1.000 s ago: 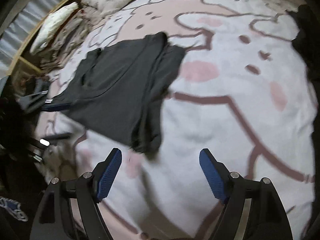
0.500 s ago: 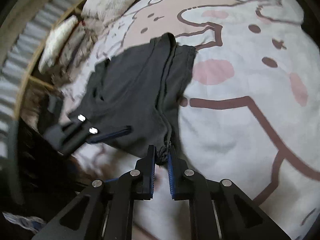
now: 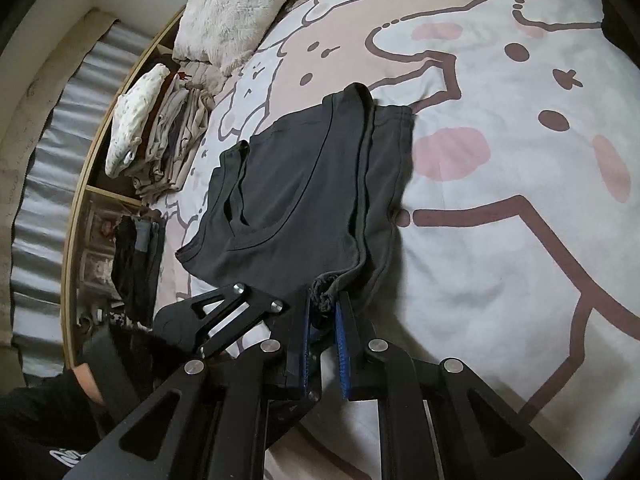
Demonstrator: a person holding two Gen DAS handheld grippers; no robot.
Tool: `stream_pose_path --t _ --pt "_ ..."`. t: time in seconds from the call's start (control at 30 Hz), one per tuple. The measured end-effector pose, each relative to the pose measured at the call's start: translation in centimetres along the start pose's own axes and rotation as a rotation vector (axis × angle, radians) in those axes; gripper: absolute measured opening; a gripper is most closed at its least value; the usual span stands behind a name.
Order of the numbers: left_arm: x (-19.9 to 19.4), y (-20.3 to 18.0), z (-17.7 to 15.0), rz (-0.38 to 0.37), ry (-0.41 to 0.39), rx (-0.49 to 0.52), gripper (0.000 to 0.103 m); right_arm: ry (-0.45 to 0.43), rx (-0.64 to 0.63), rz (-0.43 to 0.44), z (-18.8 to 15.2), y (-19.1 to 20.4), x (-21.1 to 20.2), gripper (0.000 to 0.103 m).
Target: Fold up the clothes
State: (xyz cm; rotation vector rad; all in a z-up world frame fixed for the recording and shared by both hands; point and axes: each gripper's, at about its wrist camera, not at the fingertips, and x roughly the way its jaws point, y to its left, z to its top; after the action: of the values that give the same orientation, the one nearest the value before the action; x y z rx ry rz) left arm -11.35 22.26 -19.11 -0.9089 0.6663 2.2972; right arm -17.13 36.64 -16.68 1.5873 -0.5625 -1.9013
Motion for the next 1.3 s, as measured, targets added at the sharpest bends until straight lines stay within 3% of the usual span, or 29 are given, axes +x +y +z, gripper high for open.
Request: stream_pose_path --t 0.13,0.2,0.23,0.27,0.33,0.4,0.57,0.7,0.83,1.0,1.1,1.17,1.3 --pt "-0.2 1.7 0.3 -0.040 0.010 -0.122 0.005 -0.011 0.047 0.019 0.4 -0.6 -0.4 0.014" --pt "-0.3 2.2 0.5 -0.058 0.009 -0.173 0.005 -0.035 0.065 0.023 0.5 -1.1 -1.0 0.045" --pt "-0.4 2.3 0.6 -0.064 0.007 -0.195 0.005 -0.067 0.086 0.024 0.5 -1.6 -1.6 0.082" --pt "-0.6 2.4 0.7 -0.071 0.003 -0.218 0.005 -0.101 0.108 0.024 0.6 -2.0 -2.2 0.090" --pt "-0.9 2.8 0.8 -0.088 -0.001 -0.274 0.005 -0.137 0.163 0.044 0.8 -3.4 -2.7 0.090" --pt "-1.1 3.3 0.9 -0.109 0.002 -0.331 0.005 -0.136 0.243 0.077 1.2 -5.1 -2.4 0.090" --pt "-1.9 4.4 0.8 -0.138 -0.008 -0.409 0.005 0.013 0.427 0.213 1.4 -8.6 2.5 0.076" --pt "-2.1 5.0 0.7 -0.159 0.000 -0.468 0.005 0.001 0.400 0.323 3.7 -8.3 4.2 0.076" --pt "-2.2 5.1 0.6 -0.171 -0.002 -0.498 0.005 0.053 0.286 0.302 6.7 -5.9 6.6 0.076" --pt "-2.6 5.1 0.4 -0.189 -0.007 -0.533 0.005 0.075 0.219 0.270 9.7 -4.4 8.8 0.064" --pt "-2.9 5.4 0.2 -0.201 -0.011 -0.568 0.005 0.072 0.215 0.252 11.3 -4.2 9.8 0.042" --pt "-3.3 5.7 0.0 -0.205 -0.021 -0.596 0.005 0.056 0.206 0.217 11.7 -4.3 9.8 0.014" --pt "-5.0 7.2 -0.6 -0.225 -0.061 -0.652 0.005 0.010 0.155 0.110 12.0 -2.9 8.5 0.009"
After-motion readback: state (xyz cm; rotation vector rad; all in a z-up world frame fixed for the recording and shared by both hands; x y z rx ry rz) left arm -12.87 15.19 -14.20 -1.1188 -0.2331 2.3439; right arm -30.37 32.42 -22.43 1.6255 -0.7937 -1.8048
